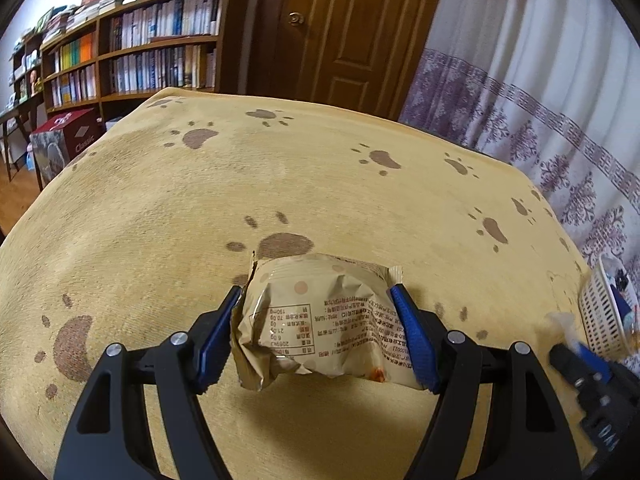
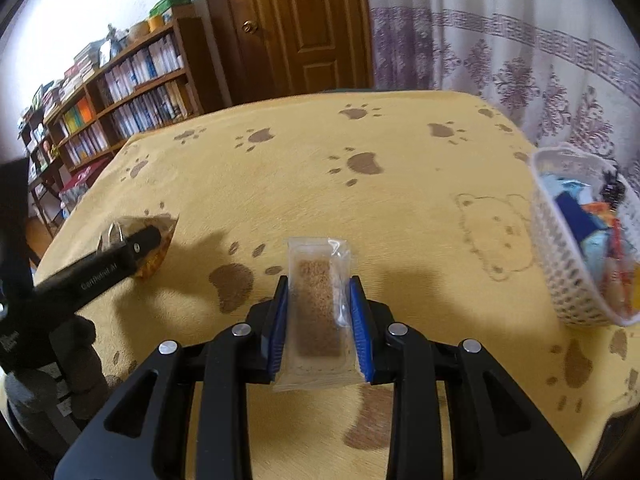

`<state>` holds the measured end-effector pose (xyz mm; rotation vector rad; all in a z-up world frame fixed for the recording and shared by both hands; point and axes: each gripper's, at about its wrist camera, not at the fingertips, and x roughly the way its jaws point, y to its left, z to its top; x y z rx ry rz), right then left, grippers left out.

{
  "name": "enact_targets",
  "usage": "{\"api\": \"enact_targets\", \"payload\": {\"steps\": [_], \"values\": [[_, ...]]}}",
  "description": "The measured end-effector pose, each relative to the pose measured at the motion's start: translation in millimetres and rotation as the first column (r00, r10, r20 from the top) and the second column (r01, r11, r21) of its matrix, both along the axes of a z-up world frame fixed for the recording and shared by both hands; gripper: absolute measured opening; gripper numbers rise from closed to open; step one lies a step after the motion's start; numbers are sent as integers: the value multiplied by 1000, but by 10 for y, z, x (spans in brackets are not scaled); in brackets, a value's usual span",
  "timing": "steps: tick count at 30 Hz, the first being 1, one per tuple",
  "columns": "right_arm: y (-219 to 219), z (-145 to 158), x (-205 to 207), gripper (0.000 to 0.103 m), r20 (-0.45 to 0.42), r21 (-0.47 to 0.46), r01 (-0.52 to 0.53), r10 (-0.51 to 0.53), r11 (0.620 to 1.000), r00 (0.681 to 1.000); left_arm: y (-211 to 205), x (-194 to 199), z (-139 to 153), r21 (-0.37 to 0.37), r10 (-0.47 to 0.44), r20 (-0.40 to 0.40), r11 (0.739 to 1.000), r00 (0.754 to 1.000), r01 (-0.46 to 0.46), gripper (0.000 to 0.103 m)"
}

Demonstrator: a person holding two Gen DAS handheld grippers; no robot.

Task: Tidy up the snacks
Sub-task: 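Carry the clear granola packet into the basket and open the right gripper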

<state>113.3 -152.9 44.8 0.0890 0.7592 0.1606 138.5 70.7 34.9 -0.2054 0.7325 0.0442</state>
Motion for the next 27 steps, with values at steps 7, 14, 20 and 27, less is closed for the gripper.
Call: {"api": "enact_targets", "payload": {"steps": [7, 14, 20, 27], "values": [[-401, 281, -174, 30, 66, 19, 76, -77, 997, 995, -130, -28, 12, 19, -37, 9, 999, 999, 37, 73], [-815, 508, -320, 30, 125, 25, 164, -166, 986, 978, -190, -43, 10, 27, -54, 11, 998, 998, 54, 73], [-1202, 657, -360, 30, 157, 10, 259, -257, 966, 954, -286, -61, 6, 43, -80, 11, 996, 997, 79, 73], [-1663, 688, -271, 30, 151, 10, 352, -350, 936, 925, -337, -79, 0, 56, -93, 13, 994, 996, 93, 73]]}}
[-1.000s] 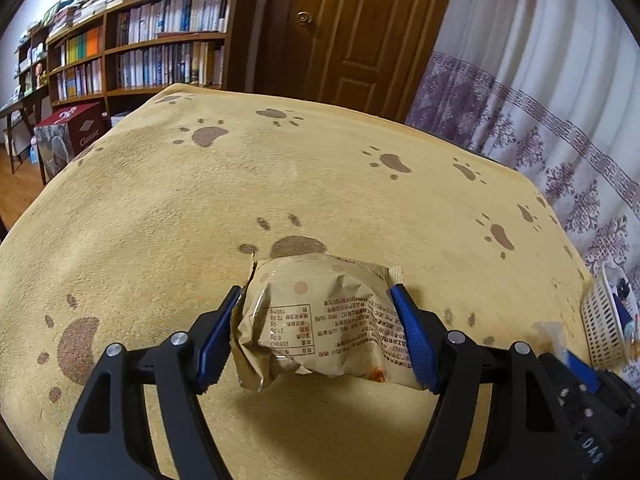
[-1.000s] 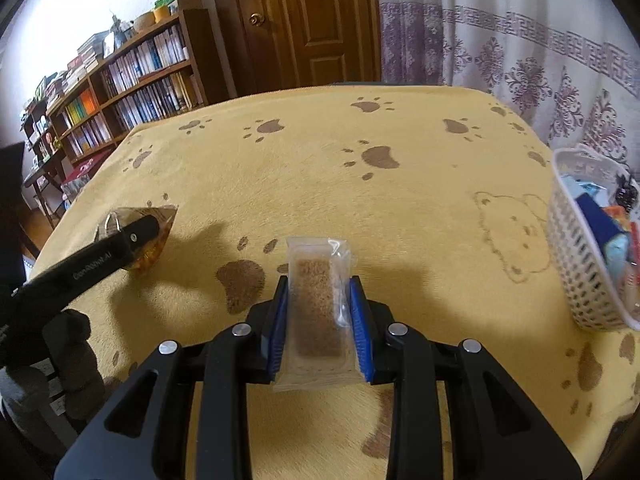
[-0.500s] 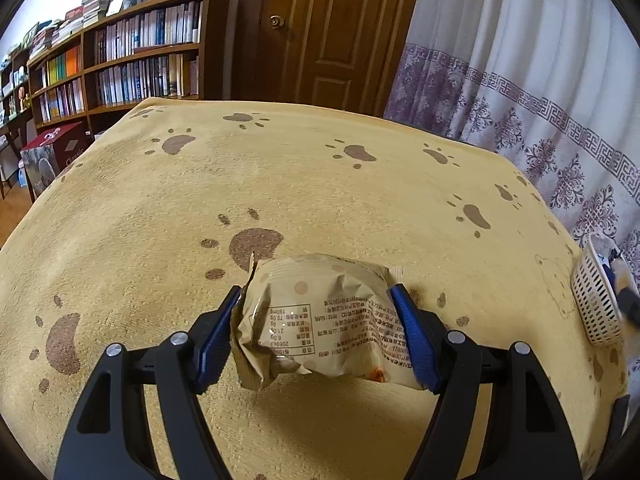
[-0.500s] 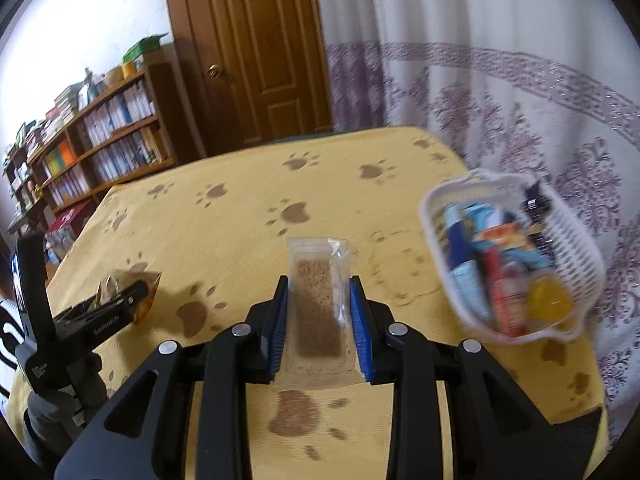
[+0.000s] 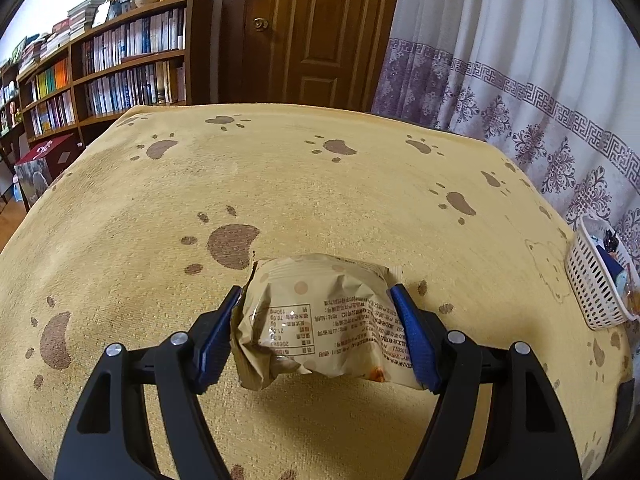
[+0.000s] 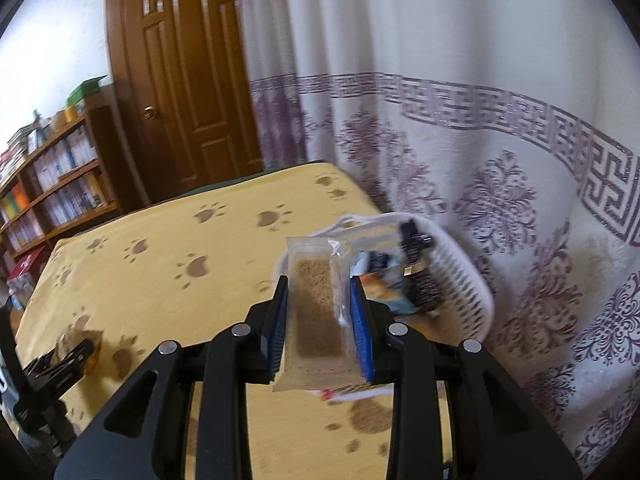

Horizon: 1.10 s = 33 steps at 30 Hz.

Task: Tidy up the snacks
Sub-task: 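Carry the clear granola packet into the basket and open the right gripper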

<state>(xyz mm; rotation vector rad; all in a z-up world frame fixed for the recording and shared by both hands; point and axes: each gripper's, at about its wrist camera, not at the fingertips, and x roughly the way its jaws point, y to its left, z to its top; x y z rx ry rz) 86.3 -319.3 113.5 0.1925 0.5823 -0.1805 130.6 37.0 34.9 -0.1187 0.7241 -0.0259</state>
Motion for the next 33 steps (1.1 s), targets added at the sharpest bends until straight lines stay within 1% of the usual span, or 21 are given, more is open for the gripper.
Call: {"api": "enact_targets", "payload": {"steps": [7, 14, 21, 24, 26, 33], "values": [[-433, -136, 185, 30, -57, 52, 84, -81, 995, 995, -18, 1, -14, 6, -4, -1, 1000, 1000, 4, 73], [-659, -268, 308, 30, -104, 47, 143, -137, 989, 985, -19, 1, -13, 6, -4, -1, 1000, 1000, 4, 73], [-706, -371, 344, 30, -123, 41, 153, -147, 987, 981, -32, -3, -49, 11, -8, -3, 1000, 1000, 8, 73], [-722, -372, 343, 33, -121, 53, 155, -148, 987, 982, -36, -3, -57, 12, -8, -3, 1000, 1000, 8, 73], [-717, -355, 312, 34, -112, 54, 158, -151, 986, 982, -37, 1, -58, 12, -9, -5, 1000, 1000, 9, 73], [-608, -306, 99, 34, -71, 57, 137, -133, 989, 989, -52, -4, -53, 20, -17, -2, 1000, 1000, 17, 73]]}}
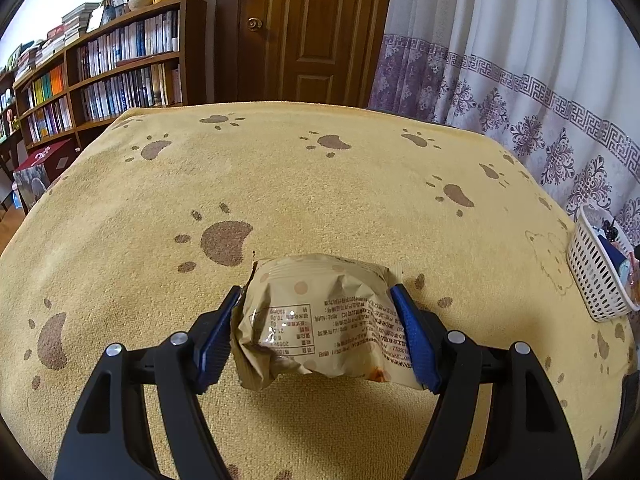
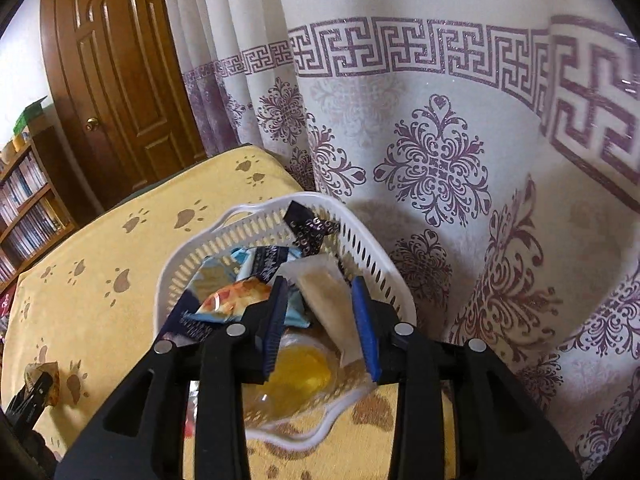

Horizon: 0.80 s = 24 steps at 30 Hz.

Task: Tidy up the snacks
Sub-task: 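Carry the clear granola packet into the basket and open the right gripper, then carry the tan bread packet into the basket and open the left gripper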

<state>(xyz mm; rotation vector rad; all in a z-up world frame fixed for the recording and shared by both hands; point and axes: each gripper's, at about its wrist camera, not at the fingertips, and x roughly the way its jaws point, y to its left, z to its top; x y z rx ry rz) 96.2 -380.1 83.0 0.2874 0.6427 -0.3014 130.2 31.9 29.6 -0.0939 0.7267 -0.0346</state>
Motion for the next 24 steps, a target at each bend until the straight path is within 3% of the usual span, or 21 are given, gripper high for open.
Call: {"api": "enact_targets", "payload": {"steps": [5, 11, 18, 24], "values": [[152, 16, -254, 34, 51, -21, -20, 21, 1000, 998, -34, -3, 2, 14, -9, 4, 1000, 1000, 9, 73], [235, -24, -571, 44, 107, -4, -41, 41, 999, 993, -44, 6, 9, 7, -20, -2, 1000, 1000, 20, 73], [208, -170, -806, 44, 108, 58, -70, 63, 996, 992, -95, -56, 30, -81, -61, -43, 995, 997, 57, 73], [269, -318, -872, 44, 92, 81, -114, 106, 990, 990, -377, -95, 136, -87, -102, -47, 991, 994, 97, 73]]}}
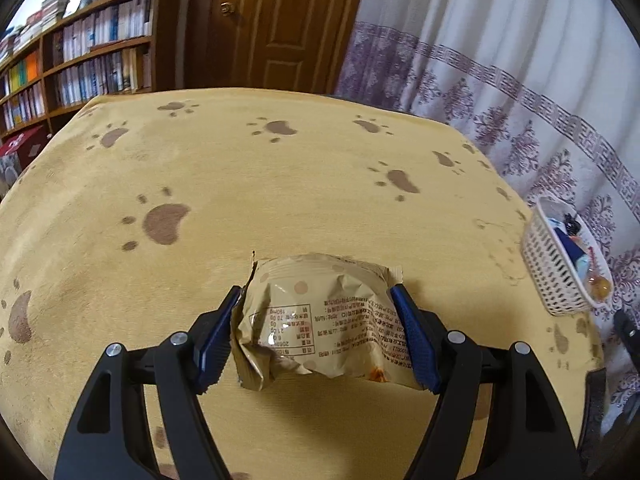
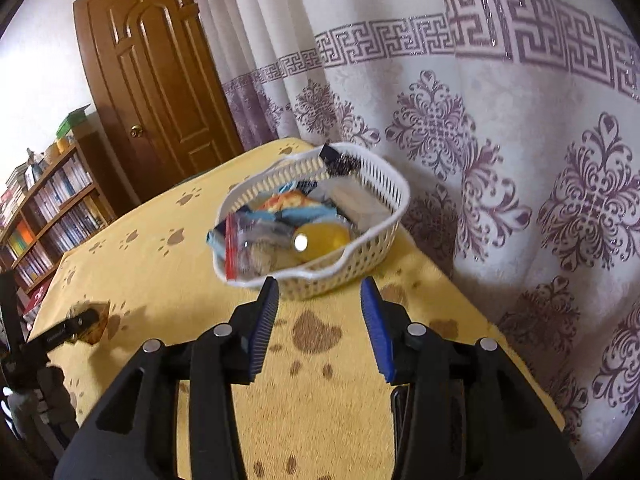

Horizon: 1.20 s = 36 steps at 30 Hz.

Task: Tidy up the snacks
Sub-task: 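Carry the tan bread packet into the basket and open the left gripper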

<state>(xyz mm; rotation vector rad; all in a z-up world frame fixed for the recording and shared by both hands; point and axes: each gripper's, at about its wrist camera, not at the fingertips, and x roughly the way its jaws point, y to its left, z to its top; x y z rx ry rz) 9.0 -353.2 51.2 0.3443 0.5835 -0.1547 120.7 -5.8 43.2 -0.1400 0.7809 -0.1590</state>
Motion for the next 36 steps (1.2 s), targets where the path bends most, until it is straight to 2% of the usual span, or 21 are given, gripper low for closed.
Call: {"api": "enact_targets", "payload": {"steps": [5, 11, 18, 22, 28, 36], "values": [[-9, -143, -20, 44, -26, 55, -27, 28, 998, 999, -321, 14, 198, -7, -60, 17, 998, 998, 60, 73], [65, -301, 4, 45, -58, 69, -86, 90, 994, 994, -773, 78, 461, -14, -140, 47, 990, 989, 141, 73], [79, -369, -42, 45, -48, 85, -127, 132, 988, 990, -1452, 185, 716, 17, -251, 77, 968, 965, 250, 73], [44, -377, -75, 46, -38, 121, -135, 141, 983, 989, -1779, 265, 769, 20, -299, 76, 954, 951, 298, 73], [71, -377, -127, 46, -26, 119, -152, 156, 981, 987, -2288, 377, 825, 25, -378, 51, 926, 925, 377, 73], [54, -394, -167, 46, -23, 141, -152, 157, 978, 987, -2671, 545, 797, -18, -438, 0, 899, 899, 438, 74]]}}
